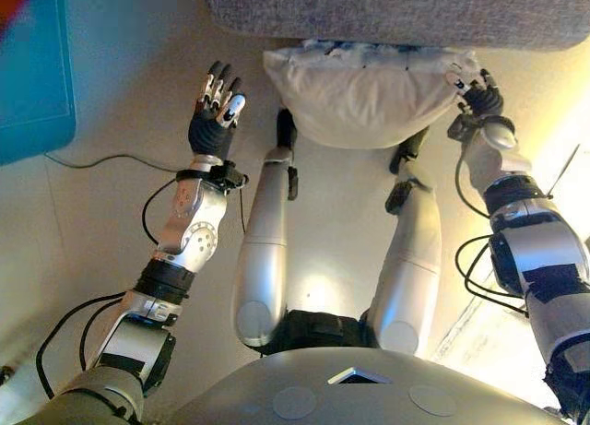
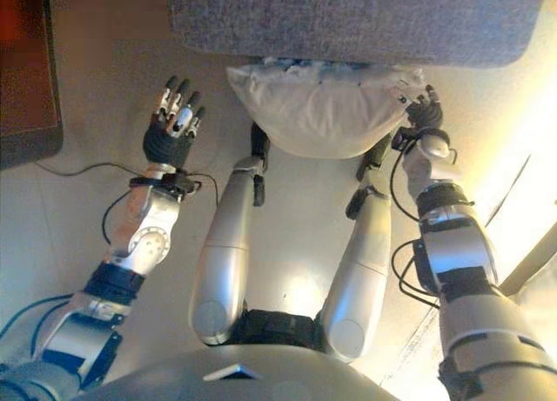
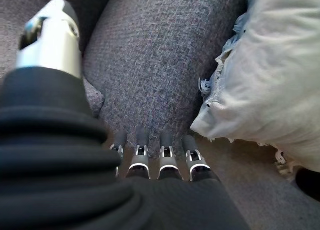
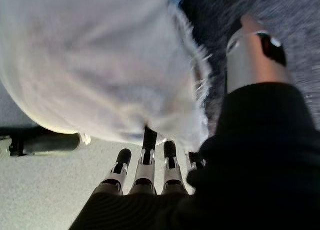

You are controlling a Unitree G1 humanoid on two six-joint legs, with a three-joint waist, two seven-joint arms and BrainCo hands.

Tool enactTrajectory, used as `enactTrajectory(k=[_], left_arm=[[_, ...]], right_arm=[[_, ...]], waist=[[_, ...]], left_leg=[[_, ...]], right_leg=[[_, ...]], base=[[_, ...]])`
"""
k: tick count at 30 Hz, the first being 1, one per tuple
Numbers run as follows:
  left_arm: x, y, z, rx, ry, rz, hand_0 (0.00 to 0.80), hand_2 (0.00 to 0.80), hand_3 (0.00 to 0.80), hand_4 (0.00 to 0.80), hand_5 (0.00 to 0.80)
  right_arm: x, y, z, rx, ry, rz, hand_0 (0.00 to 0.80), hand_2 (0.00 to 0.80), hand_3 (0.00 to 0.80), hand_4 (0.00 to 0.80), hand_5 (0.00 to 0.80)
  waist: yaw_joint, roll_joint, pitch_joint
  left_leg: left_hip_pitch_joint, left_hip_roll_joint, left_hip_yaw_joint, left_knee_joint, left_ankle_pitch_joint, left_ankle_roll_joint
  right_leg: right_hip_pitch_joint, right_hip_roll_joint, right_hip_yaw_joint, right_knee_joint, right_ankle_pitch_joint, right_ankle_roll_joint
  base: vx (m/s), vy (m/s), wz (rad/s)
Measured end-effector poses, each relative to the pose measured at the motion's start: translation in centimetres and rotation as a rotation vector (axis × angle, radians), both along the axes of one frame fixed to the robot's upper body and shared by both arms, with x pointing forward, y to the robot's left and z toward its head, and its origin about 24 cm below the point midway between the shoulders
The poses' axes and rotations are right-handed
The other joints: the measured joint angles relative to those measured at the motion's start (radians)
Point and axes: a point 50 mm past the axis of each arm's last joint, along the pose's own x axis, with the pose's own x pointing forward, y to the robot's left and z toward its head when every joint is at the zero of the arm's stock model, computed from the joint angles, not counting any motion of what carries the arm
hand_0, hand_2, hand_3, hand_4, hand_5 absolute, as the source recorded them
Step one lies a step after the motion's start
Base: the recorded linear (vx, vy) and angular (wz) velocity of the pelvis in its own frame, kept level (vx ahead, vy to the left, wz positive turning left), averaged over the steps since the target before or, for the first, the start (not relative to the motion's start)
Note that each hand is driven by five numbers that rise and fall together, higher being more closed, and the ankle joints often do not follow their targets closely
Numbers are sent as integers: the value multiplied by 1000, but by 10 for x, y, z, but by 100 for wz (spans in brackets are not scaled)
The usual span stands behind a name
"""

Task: Pick up the cushion and take it to the sofa

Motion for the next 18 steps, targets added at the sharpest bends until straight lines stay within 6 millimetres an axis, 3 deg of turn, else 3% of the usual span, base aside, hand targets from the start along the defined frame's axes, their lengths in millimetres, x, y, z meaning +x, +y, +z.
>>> enactTrajectory(k=[5, 10, 18], left_arm=[[0, 6, 8, -3, -35, 4, 0, 0, 0, 0, 0], [1, 8, 10, -5, -44, -9, 0, 0, 0, 0, 0], [-2, 10, 10, 9, -50, -24, 0, 0, 0, 0, 0]], right_arm=[[1, -3, 2, -24, 38, 29, 0, 0, 0, 0, 0], [-2, -17, 5, -59, 74, -7, 0, 0, 0, 0, 0], [-5, -21, -1, -150, 135, -17, 0, 0, 0, 0, 0]], waist=[[8, 5, 1], [19, 8, 1], [28, 9, 1]], left_leg=[[-23, -5, -19, 57, -20, -12], [-65, -15, -40, 91, -29, -16], [-99, -21, -59, 127, -41, -23]], right_leg=[[-42, 2, 14, 100, -49, -6], [-87, 8, 22, 144, -61, -9], [-122, 9, 24, 201, -93, -12]], base=[[24, -41, 6], [26, -34, 0], [7, -18, 5]])
